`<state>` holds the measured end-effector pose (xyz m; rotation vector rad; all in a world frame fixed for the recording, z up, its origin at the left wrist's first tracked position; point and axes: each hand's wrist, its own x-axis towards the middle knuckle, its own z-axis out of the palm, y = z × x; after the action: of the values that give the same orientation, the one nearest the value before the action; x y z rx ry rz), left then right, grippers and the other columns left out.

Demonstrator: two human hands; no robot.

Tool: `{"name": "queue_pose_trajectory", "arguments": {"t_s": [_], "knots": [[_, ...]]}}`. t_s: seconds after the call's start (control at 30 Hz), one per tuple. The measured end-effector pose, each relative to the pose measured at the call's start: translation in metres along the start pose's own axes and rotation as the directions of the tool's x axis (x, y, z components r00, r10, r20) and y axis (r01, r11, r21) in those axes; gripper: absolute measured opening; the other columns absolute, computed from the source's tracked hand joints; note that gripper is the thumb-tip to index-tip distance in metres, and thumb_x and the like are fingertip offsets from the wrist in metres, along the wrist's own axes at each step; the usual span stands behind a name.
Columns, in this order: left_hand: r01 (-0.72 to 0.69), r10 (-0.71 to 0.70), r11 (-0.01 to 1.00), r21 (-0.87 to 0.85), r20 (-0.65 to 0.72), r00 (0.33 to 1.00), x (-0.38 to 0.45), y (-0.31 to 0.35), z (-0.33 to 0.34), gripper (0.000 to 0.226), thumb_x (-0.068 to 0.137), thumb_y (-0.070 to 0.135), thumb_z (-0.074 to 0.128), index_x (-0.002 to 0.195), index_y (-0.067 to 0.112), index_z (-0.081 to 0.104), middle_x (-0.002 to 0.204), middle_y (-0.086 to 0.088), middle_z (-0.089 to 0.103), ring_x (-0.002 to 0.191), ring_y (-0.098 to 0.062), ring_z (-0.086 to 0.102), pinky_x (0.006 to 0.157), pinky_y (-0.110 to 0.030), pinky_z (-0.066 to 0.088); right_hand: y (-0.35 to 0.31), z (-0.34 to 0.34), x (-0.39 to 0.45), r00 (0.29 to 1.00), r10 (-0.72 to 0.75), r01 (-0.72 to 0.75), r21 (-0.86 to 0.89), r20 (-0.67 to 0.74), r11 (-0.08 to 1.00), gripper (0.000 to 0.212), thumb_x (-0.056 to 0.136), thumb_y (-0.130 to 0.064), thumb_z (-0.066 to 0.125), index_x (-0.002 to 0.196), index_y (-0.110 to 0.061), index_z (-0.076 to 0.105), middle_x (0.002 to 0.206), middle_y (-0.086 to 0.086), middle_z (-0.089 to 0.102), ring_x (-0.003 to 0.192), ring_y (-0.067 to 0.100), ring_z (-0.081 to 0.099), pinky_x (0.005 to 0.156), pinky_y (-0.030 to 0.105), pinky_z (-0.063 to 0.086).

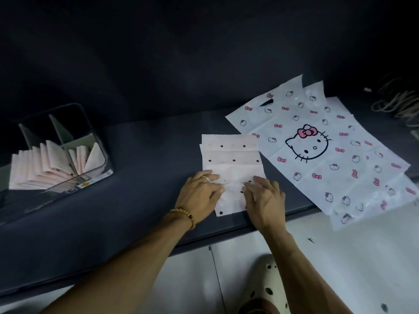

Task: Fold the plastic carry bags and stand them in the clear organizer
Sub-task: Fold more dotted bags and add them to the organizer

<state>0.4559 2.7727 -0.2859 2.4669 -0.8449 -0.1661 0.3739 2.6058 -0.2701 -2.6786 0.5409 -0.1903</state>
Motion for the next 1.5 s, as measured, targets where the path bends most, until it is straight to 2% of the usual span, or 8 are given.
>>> {"name": "queue_pose_trajectory", "arguments": {"t_s": [0.27, 0.43, 0.7, 0.83, 0.93, 1.1, 1.3, 1.5], "knots": [[0.098, -0.096, 0.995, 0.028, -0.062, 0.993, -0.051, -0.042, -0.072, 0.019, 0.097, 0.026, 0.044, 0.096, 0.013, 0.058, 0.108, -0.004, 0.061, 0.096, -0.022, 0.058, 0.078, -0.038, 0.050, -0.064, 0.005, -0.025, 0.935, -0.323, 0.302, 0.148, 0.150, 0.942, 0.082, 0.076, -0.068, 0.055, 0.138, -0.015, 0.047, 0.141, 0.004, 0.051, 0.129, 0.021, 0.045, 0.109, 0.040, 0.034], [0.264, -0.257, 0.954, -0.142, 0.063, 0.964, -0.110, -0.078, -0.092, 0.020, 0.097, 0.023, 0.047, 0.078, 0.027, 0.053, 0.076, 0.004, 0.059, 0.077, -0.022, 0.053, 0.067, -0.029, 0.040, -0.105, 0.038, -0.052, 0.756, -0.481, 0.477, 0.129, 0.444, 0.869, 0.067, 0.082, -0.029, 0.067, 0.143, -0.025, 0.039, 0.142, -0.003, 0.048, 0.131, 0.017, 0.044, 0.109, 0.031, 0.035], [0.406, -0.448, 0.746, -0.528, 0.053, 0.893, -0.148, -0.098, -0.103, 0.024, 0.093, 0.037, 0.053, 0.072, 0.026, 0.052, 0.069, 0.011, 0.053, 0.068, -0.006, 0.048, 0.067, -0.026, 0.040, -0.128, 0.045, -0.046, 0.893, -0.178, -0.005, 0.405, 0.413, 0.914, 0.006, 0.084, -0.019, 0.066, 0.079, -0.018, 0.069, 0.077, -0.007, 0.067, 0.071, 0.012, 0.062, 0.061, 0.013, 0.047], [0.426, -0.355, 0.671, -0.607, 0.242, 0.903, -0.146, -0.098, -0.101, 0.036, 0.075, 0.041, 0.073, 0.108, 0.031, 0.063, 0.103, 0.018, 0.069, 0.098, 0.000, 0.063, 0.087, -0.021, 0.050, -0.121, 0.041, -0.038, 0.886, -0.035, -0.252, 0.543, 0.462, 0.801, 0.017, 0.077, -0.018, 0.078, 0.079, -0.027, 0.064, 0.078, -0.015, 0.064, 0.071, 0.002, 0.059, 0.055, 0.002, 0.039], [0.466, -0.491, 0.765, -0.444, 0.066, 0.869, -0.135, -0.101, -0.091, 0.021, 0.083, 0.024, 0.069, 0.104, 0.021, 0.070, 0.101, 0.008, 0.072, 0.097, -0.011, 0.066, 0.086, -0.032, 0.052, -0.121, 0.041, -0.035, 0.883, 0.043, -0.371, 0.641, 0.466, 0.672, 0.031, 0.073, -0.017, 0.081, 0.089, -0.030, 0.059, 0.081, -0.020, 0.066, 0.071, -0.004, 0.064, 0.053, 0.002, 0.042], [0.567, -0.595, 0.772, -0.288, -0.011, 0.804, -0.126, -0.101, -0.084, 0.030, 0.086, 0.029, 0.066, 0.060, 0.021, 0.054, 0.064, 0.011, 0.058, 0.068, -0.017, 0.058, 0.055, -0.022, 0.039, -0.121, 0.051, -0.035, 0.920, 0.187, -0.336, 0.448, 0.345, 0.828, 0.010, 0.086, -0.020, 0.066, 0.080, -0.024, 0.060, 0.069, -0.013, 0.060, 0.064, 0.003, 0.055, 0.058, 0.015, 0.045], [0.512, -0.548, 0.766, -0.389, 0.022, 0.836, -0.121, -0.101, -0.082, 0.017, 0.087, 0.024, 0.063, 0.085, 0.008, 0.070, 0.084, -0.003, 0.072, 0.079, -0.019, 0.066, 0.073, -0.040, 0.054, -0.112, 0.057, -0.033, 0.910, 0.288, -0.397, 0.425, 0.299, 0.813, 0.012, 0.086, -0.015, 0.063, 0.076, -0.021, 0.060, 0.069, -0.014, 0.059, 0.065, 0.002, 0.055, 0.059, 0.012, 0.039], [0.559, -0.565, 0.815, -0.151, 0.005, 0.825, -0.108, -0.102, -0.075, 0.037, 0.088, 0.031, 0.060, 0.060, 0.011, 0.048, 0.060, -0.004, 0.056, 0.058, -0.022, 0.053, 0.049, -0.030, 0.040, -0.110, 0.060, -0.035, 0.906, 0.334, -0.410, 0.340, 0.260, 0.847, 0.019, 0.086, -0.029, 0.068, 0.071, -0.017, 0.065, 0.062, -0.014, 0.058, 0.056, 0.000, 0.052, 0.050, 0.003, 0.030]]}}
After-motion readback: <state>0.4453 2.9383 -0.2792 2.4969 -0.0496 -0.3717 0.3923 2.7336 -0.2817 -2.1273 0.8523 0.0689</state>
